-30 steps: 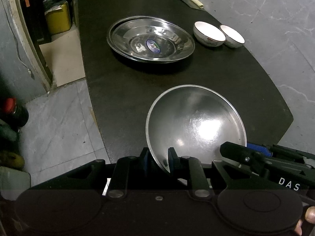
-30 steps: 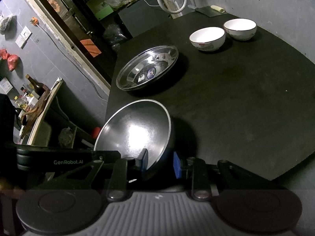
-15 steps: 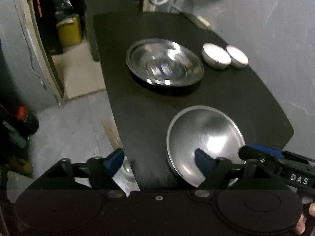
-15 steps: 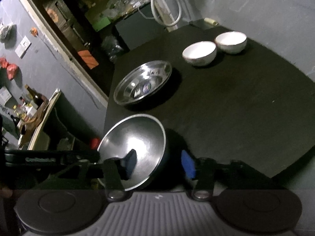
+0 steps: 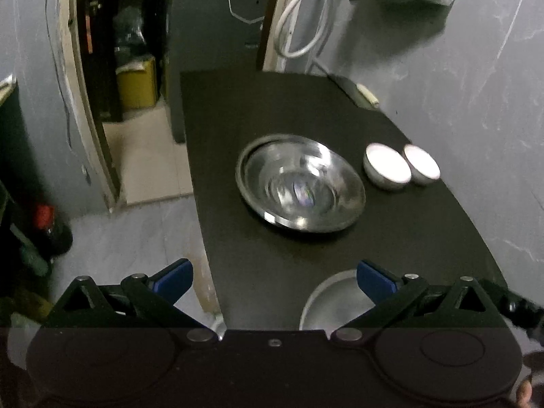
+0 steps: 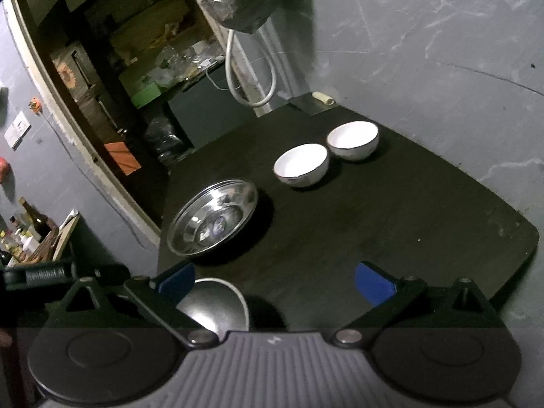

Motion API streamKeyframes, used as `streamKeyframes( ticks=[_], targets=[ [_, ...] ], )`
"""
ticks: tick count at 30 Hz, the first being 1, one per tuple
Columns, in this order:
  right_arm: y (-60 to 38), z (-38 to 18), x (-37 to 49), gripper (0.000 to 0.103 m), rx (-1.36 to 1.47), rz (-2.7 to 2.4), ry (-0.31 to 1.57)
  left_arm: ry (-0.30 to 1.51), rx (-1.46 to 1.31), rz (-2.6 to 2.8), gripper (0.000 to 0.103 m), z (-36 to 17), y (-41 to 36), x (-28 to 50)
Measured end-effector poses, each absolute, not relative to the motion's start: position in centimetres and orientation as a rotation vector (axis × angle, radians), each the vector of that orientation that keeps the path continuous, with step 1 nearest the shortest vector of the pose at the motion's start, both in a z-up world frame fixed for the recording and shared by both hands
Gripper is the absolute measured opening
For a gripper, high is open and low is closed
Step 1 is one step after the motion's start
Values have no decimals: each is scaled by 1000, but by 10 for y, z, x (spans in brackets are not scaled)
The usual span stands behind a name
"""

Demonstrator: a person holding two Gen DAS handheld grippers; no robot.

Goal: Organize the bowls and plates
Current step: 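Lower the mixing bowl onto the table and open both grippers, then move both grippers to the nearer white bowl and grasp its rim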

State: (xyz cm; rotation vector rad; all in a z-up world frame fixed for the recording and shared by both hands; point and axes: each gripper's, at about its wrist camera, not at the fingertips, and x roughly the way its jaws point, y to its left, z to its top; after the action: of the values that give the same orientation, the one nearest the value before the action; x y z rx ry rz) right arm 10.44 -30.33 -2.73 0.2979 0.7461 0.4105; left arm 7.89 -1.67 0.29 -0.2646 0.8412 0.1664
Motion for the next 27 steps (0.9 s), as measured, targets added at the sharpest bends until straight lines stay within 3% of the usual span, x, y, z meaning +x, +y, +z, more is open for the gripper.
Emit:
streamKeyframes(
  ticks=[9,27],
  targets=[
    [-311,-38,149,103,282,356,762,759,-183,140,102,10,-27,154],
    [-315,-63,275,103,279,296,779,828,23,5,102,-29,-80,323]
  ],
)
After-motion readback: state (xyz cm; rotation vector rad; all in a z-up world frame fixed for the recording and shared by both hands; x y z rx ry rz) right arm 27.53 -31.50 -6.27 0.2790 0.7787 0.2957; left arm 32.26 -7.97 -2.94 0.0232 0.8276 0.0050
